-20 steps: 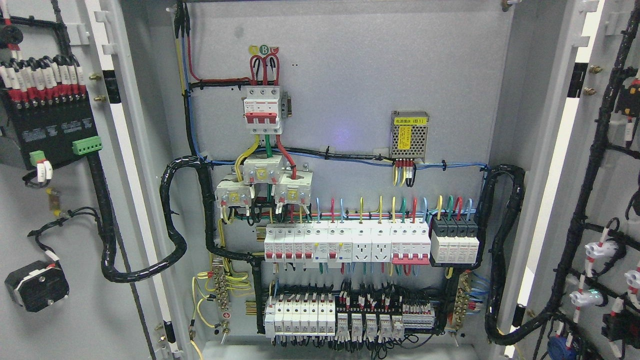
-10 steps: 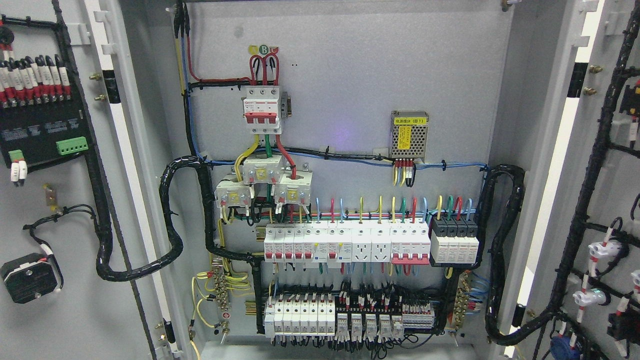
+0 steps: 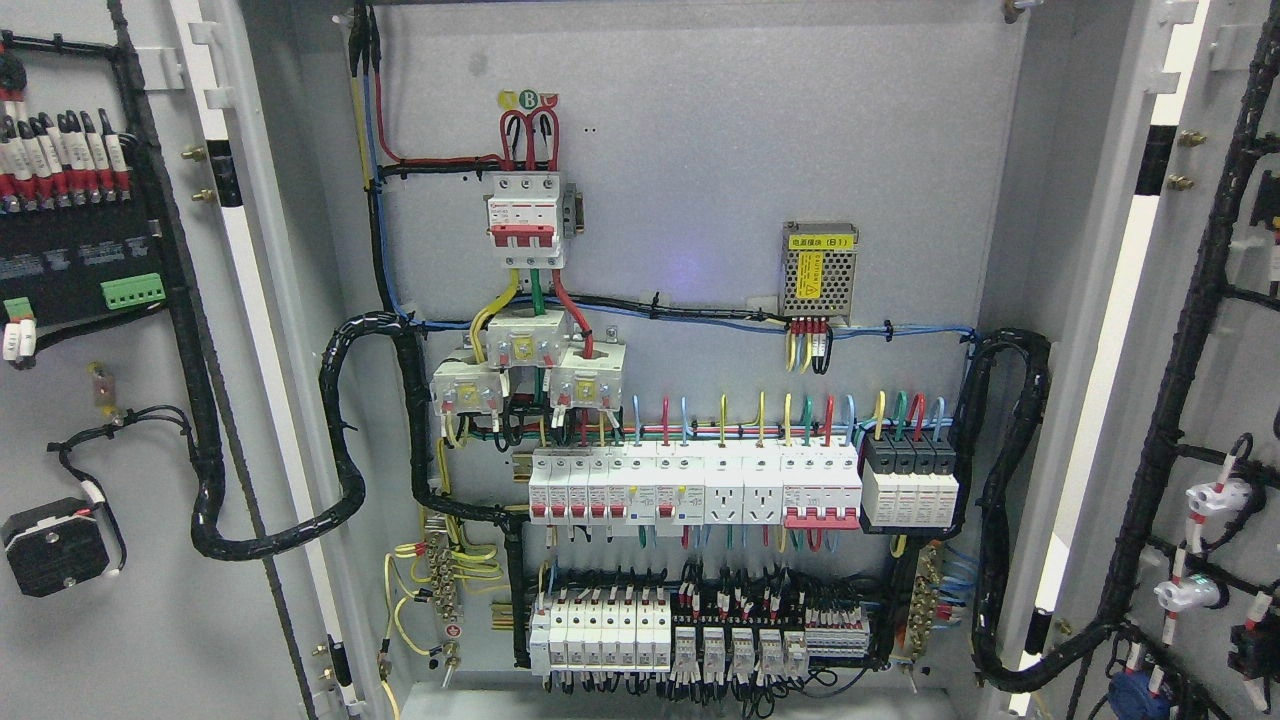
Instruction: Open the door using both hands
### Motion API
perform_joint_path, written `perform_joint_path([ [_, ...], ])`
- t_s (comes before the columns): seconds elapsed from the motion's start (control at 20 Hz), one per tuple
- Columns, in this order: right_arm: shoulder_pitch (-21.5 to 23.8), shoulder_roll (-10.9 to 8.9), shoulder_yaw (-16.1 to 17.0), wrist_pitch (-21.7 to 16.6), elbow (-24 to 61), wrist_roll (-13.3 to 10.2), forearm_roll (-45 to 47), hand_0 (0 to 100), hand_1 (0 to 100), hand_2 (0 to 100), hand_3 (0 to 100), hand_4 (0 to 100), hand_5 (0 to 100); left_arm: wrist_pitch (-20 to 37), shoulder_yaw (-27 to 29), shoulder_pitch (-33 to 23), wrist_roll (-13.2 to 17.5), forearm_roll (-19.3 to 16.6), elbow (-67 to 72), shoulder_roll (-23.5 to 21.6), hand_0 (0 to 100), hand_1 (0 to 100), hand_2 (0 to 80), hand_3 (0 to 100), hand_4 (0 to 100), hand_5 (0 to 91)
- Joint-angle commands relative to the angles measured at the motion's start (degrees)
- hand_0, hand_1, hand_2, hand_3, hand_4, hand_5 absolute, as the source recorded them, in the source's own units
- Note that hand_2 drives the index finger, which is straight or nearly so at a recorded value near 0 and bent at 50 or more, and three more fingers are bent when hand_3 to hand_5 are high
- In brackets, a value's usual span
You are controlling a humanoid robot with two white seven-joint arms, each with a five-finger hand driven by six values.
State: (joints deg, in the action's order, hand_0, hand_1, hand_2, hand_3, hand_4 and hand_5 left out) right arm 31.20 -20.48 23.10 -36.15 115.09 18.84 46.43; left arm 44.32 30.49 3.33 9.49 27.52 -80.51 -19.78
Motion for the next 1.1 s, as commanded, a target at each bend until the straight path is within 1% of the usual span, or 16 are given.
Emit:
perform_joint_path([
  [0.0, 0.3, 0.7, 2.1, 0.0, -1.8, -0.8, 0.5, 38, 0, 0, 0, 0, 0, 3.8, 0.6, 1.6, 0.0, -0.2, 5.4, -1.2, 0, 0, 0.0, 0, 0, 0.0],
  [0.25, 0.4, 0.62, 2.1, -0.1, -2.2, -0.9, 0.5, 38, 0, 0, 0, 0, 0, 3.8, 0.5, 2.8, -0.1, -0.5, 8.0, -2.4, 0, 0, 0.0, 0, 0, 0.0],
  [0.6, 0.4, 0.62, 2.0, -0.1, -2.5, -0.9, 0.5, 38, 0, 0, 0, 0, 0, 4.1, 0.4, 2.9, 0.0, -0.5, 8.0, -2.5, 0, 0, 0.0, 0, 0, 0.0],
  [0.85, 0.4, 0.53, 1.4, -0.7, -2.2, -0.9, 0.4, 38, 0, 0, 0, 0, 0, 5.0, -0.2, 2.5, 0.3, 0.0, 6.1, -2.3, 0, 0, 0.0, 0, 0, 0.0],
  [1.05, 0.4, 0.0, 1.1, -1.6, -2.0, -0.6, 0.4, 38, 0, 0, 0, 0, 0, 5.7, -1.7, 2.2, 0.3, 0.2, 2.7, -1.8, 0, 0, 0.0, 0, 0, 0.0],
])
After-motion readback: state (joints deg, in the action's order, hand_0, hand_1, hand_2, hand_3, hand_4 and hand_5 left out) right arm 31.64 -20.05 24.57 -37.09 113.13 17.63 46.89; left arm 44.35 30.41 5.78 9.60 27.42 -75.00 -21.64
